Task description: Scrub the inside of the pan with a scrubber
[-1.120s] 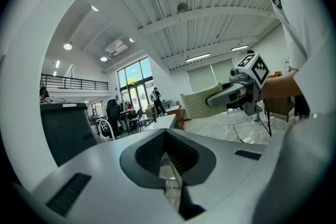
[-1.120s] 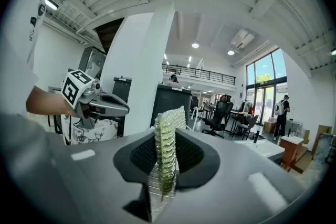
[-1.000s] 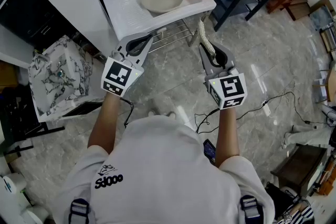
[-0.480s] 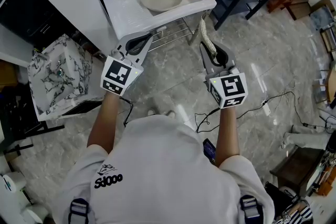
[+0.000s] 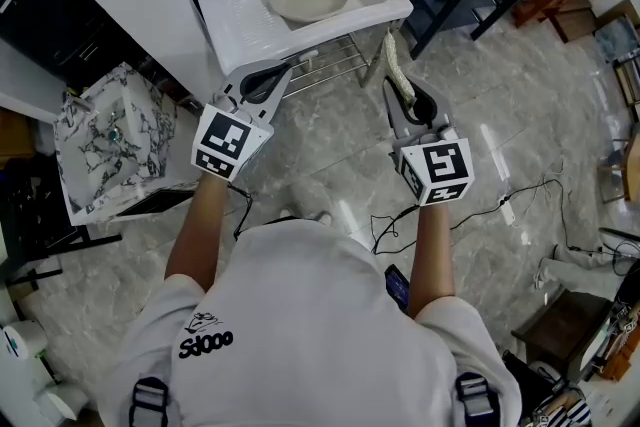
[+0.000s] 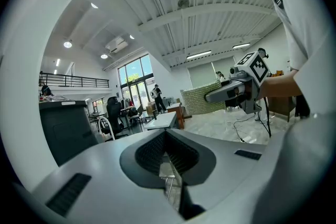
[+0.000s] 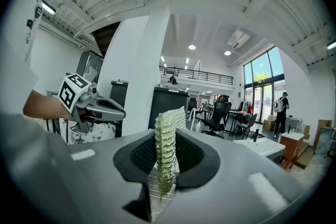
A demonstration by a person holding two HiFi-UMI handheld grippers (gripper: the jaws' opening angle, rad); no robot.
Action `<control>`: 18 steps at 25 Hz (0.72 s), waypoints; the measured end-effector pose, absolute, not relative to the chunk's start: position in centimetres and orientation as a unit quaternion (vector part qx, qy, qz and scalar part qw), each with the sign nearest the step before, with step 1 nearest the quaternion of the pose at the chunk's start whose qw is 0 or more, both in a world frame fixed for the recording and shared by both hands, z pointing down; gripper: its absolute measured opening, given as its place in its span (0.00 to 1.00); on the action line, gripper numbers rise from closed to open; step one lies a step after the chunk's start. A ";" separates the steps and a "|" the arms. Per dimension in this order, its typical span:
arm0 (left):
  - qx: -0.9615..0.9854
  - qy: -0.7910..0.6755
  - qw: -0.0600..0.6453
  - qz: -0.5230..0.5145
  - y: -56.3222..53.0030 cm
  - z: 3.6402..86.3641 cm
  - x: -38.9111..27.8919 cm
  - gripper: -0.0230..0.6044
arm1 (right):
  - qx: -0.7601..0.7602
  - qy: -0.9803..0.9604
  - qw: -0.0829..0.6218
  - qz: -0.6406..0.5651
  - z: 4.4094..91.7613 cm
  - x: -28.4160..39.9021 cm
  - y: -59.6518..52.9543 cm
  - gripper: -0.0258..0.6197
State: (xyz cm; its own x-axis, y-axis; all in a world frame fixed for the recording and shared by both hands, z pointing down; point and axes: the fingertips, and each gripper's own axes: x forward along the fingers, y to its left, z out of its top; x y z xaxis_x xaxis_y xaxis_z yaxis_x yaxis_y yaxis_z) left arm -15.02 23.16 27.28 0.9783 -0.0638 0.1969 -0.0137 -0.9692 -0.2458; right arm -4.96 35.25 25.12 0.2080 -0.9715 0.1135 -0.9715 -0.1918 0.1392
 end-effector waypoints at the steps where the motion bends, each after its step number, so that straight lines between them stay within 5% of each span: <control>1: -0.987 0.021 0.122 -0.104 23.3 27.3 -14.9 0.05 | 0.771 -0.631 0.090 0.000 25.2 -4.8 35.3 0.16; 18: -0.986 0.061 0.099 -0.119 26.2 28.2 -12.1 0.05 | 0.740 -0.665 0.098 0.007 26.4 -1.9 38.1 0.16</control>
State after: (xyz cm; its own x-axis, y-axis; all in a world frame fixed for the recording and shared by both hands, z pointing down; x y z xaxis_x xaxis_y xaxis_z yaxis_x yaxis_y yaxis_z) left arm -12.05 26.24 28.22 0.9640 -0.1441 0.2233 -0.0969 -0.9730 -0.2096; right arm -1.91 38.05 26.38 0.1151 -0.9833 0.1411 -0.9862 -0.0961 0.1351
